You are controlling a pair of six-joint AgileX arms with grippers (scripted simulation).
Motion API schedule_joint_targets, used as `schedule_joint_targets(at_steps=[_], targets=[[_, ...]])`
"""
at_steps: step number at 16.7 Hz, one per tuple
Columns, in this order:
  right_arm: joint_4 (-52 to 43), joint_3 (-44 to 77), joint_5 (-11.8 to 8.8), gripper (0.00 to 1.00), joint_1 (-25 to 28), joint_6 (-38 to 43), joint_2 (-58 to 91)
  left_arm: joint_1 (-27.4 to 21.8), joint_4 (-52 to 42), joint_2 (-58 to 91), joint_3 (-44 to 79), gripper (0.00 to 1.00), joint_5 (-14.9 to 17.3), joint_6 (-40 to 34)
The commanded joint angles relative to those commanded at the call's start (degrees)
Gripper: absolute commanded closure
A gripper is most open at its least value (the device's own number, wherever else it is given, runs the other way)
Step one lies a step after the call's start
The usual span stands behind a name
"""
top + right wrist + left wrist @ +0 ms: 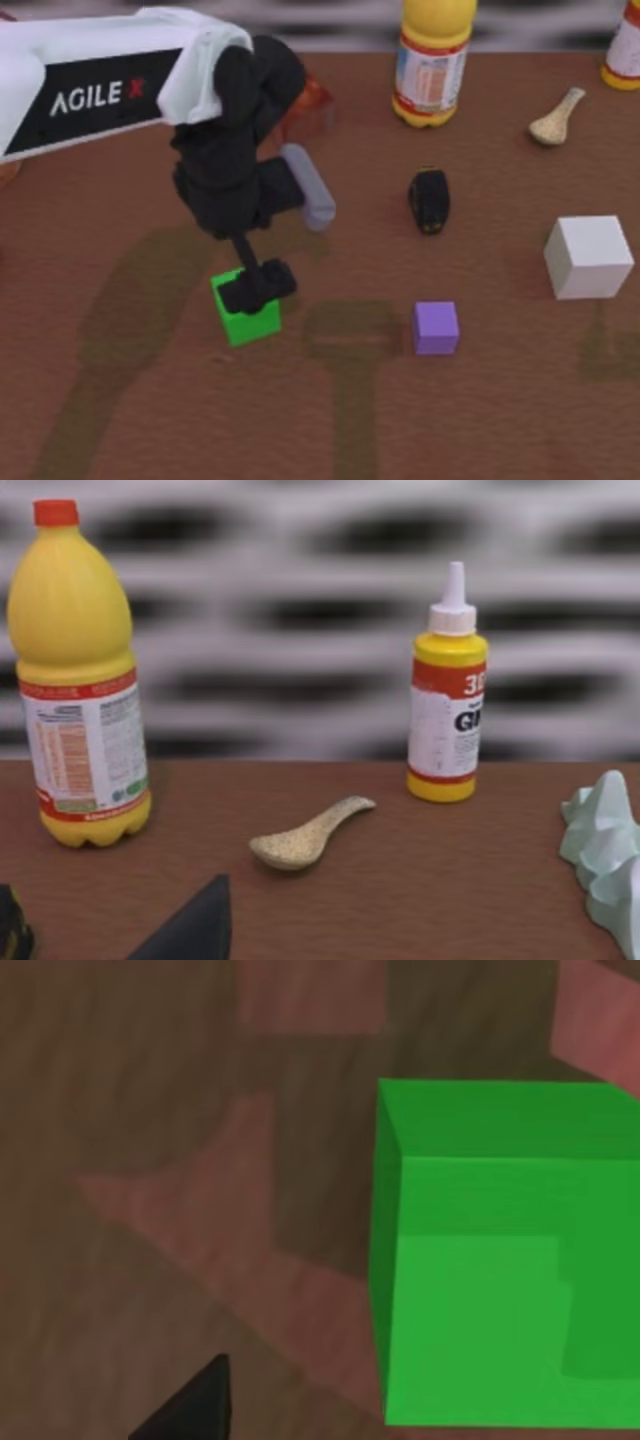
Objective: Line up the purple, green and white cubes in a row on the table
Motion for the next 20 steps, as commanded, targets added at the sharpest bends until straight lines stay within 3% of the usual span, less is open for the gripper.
schedule_joint_targets(at_steps=[7,12,20], targets=[[0.0,0.0,0.0,0.0,0.0,0.0,0.0,0.24,14.04,6.15,-7.69,0.0,0.06,0.27],[0.0,0.0,0.0,0.0,0.0,0.0,0.0,0.26,15.31,6.77,-8.44,0.0,0.07,0.3],[0.0,0.0,0.0,0.0,0.0,0.0,0.0,0.26,15.31,6.77,-8.44,0.6,0.07,0.3]])
